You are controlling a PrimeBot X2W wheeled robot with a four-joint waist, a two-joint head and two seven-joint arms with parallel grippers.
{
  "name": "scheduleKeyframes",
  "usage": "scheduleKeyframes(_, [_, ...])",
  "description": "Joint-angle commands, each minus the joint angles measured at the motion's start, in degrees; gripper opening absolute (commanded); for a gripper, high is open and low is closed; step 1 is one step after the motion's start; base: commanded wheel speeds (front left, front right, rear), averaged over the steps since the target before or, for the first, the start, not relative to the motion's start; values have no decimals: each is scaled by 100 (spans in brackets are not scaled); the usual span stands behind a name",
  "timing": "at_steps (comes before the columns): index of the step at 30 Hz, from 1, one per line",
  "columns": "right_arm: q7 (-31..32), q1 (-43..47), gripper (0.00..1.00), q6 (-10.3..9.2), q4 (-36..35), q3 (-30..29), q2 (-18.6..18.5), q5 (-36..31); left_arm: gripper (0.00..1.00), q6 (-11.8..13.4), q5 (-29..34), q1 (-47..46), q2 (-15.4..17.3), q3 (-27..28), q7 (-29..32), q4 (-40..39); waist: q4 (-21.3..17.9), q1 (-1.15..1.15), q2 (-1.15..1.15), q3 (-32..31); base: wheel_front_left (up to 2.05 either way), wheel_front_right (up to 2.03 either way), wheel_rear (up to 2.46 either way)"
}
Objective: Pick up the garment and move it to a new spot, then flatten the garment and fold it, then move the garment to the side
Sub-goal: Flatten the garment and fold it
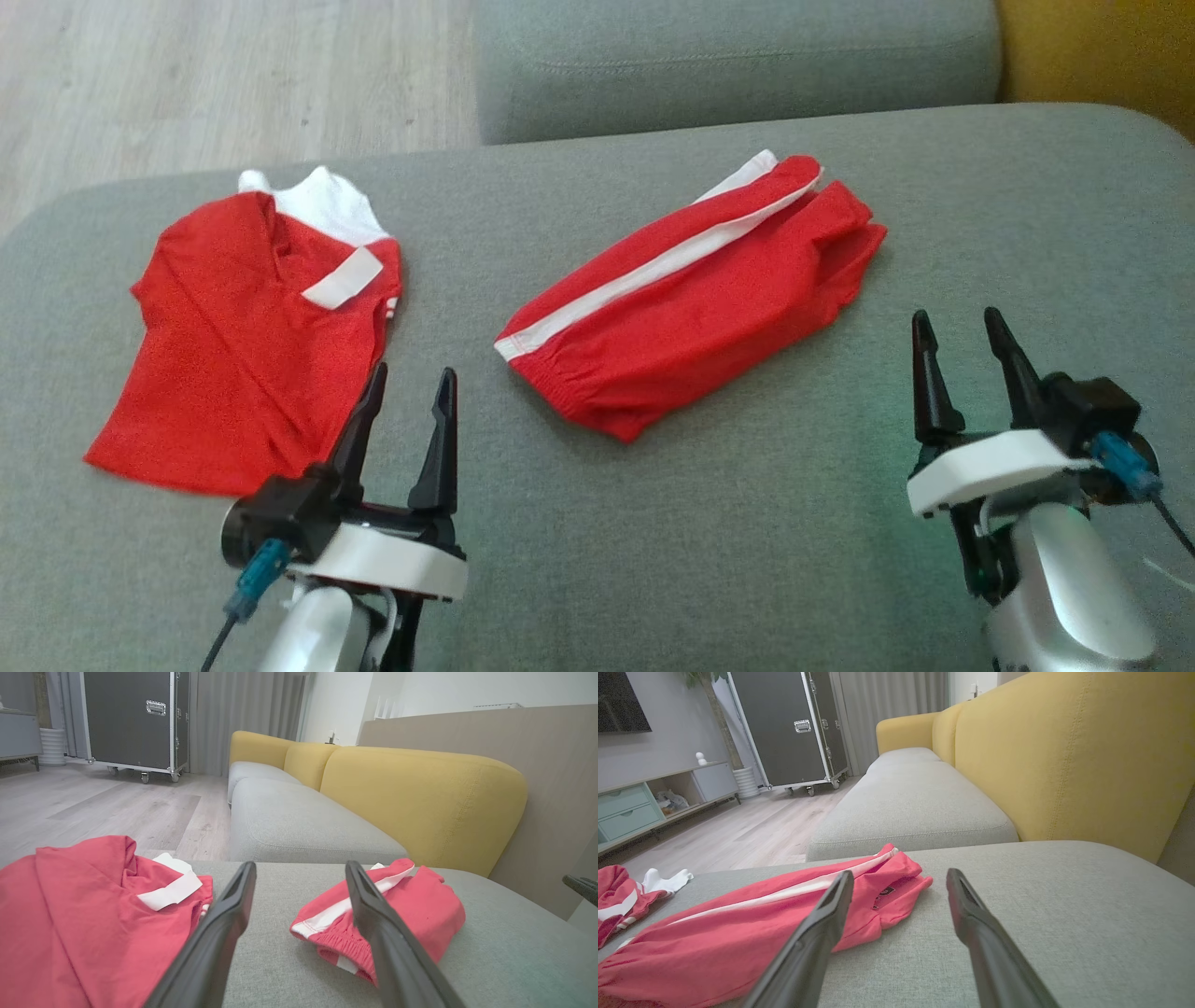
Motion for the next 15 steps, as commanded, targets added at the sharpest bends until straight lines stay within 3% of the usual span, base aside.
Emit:
scheduleKeyframes(1, [-54, -347, 100, -12, -135, 115, 49, -62, 100, -53, 79, -293, 9, 233, -53, -200, 86, 0, 0, 98, 0, 0, 0])
scheduleKeyframes(9, [501, -1343, 100, -12, 532, -338, -31, -237, 100, -184, 226, -662, -114, 153, -53, -208, 546, 0, 0, 702, 0, 0, 0])
scheduleKeyframes(15, [888, -2195, 100, -12, 1245, -1032, -159, -493, 100, -216, 219, -904, -169, -19, -53, -157, 912, 0, 0, 1038, 0, 0, 0])
